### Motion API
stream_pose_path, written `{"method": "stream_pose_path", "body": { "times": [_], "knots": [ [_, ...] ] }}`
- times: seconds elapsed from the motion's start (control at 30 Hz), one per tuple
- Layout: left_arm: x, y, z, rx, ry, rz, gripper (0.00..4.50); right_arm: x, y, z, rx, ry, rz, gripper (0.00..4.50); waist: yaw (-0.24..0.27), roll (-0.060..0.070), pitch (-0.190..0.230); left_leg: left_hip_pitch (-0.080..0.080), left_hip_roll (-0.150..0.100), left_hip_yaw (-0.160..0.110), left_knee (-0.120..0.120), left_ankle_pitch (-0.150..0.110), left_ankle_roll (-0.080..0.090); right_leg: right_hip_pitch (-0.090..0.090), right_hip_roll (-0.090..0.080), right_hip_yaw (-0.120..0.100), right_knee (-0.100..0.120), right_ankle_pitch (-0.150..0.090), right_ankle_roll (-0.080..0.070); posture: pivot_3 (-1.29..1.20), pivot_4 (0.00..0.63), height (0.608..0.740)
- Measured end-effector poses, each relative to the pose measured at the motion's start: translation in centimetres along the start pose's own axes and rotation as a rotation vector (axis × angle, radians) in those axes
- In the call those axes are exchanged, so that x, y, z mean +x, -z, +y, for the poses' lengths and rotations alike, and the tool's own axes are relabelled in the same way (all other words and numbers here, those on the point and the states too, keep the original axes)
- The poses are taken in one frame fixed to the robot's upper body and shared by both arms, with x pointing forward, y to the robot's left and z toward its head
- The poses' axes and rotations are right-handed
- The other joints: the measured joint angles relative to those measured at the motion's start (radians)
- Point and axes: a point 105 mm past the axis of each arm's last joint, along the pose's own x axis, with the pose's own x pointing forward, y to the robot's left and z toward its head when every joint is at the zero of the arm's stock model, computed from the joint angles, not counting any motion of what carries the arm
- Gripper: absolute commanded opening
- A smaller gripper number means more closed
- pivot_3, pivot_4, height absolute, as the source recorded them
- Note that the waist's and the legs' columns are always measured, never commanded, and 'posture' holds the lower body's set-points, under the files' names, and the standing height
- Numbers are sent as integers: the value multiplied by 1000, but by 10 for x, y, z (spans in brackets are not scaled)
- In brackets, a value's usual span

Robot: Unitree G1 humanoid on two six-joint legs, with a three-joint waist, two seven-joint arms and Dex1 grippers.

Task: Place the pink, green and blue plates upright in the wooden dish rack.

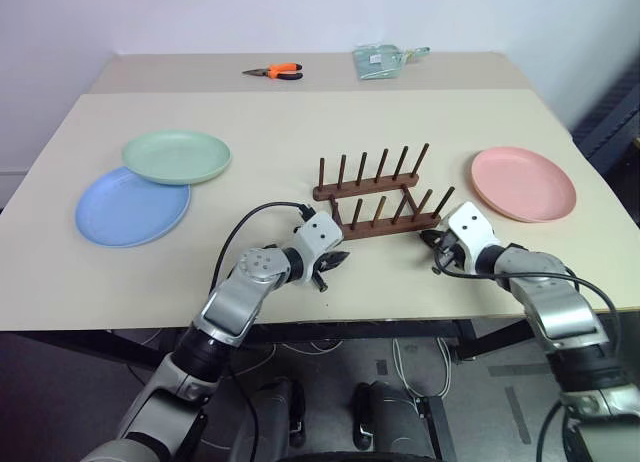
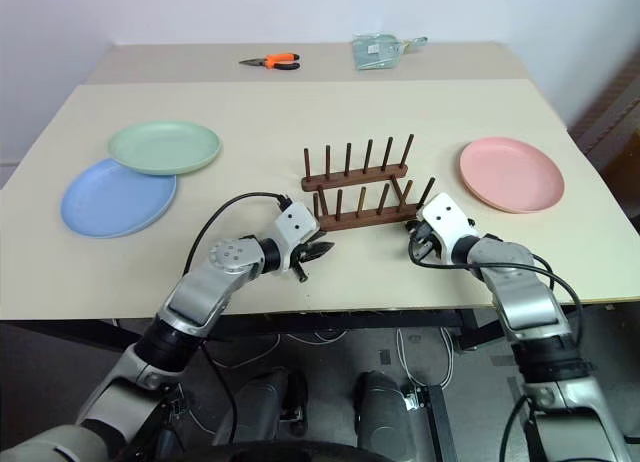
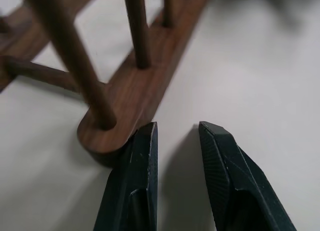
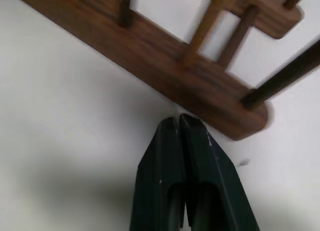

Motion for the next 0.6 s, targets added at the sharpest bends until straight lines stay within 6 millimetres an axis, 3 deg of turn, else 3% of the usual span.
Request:
{"method": "stream_pose_path", "body": {
  "times": [0.2, 0.3, 0.4, 0.5, 0.6],
  "knots": [
    [3, 1, 25, -5, -115, -10, 1317, 17, -4, -15, -36, 76, -7, 62, -7, 0, 0, 1, 0, 0, 0, 0, -1, 0, 0, 0, 1, 0, 0, 0, 150, 740],
    [2, 2, 31, -1, -142, -17, 1317, 17, -5, -18, -30, 85, -13, 815, -6, 0, 0, 1, 0, 0, 0, 0, -1, 0, 0, 0, 1, 0, 0, 0, 150, 740],
    [-1, 4, 40, -6, -181, -19, 1317, 6, -2, -28, -40, 94, -5, 2197, -5, 0, 0, 0, 0, 0, 0, 0, -1, 0, -1, 0, 1, 0, 0, 0, 150, 740],
    [-10, 9, 52, -3, -219, -9, 1317, -17, 1, -54, -83, 172, 19, 3730, -7, 0, 0, 0, 1, 0, -1, 0, -1, 0, -1, 0, 0, 0, 0, 0, 150, 740],
    [-21, 13, 53, -5, -224, -12, 1317, -41, 1, -83, -169, 256, 57, 3730, -14, 0, 0, 0, 1, 0, -1, 0, -1, 0, -1, 0, 0, 0, 0, 0, 150, 740]
  ]
}}
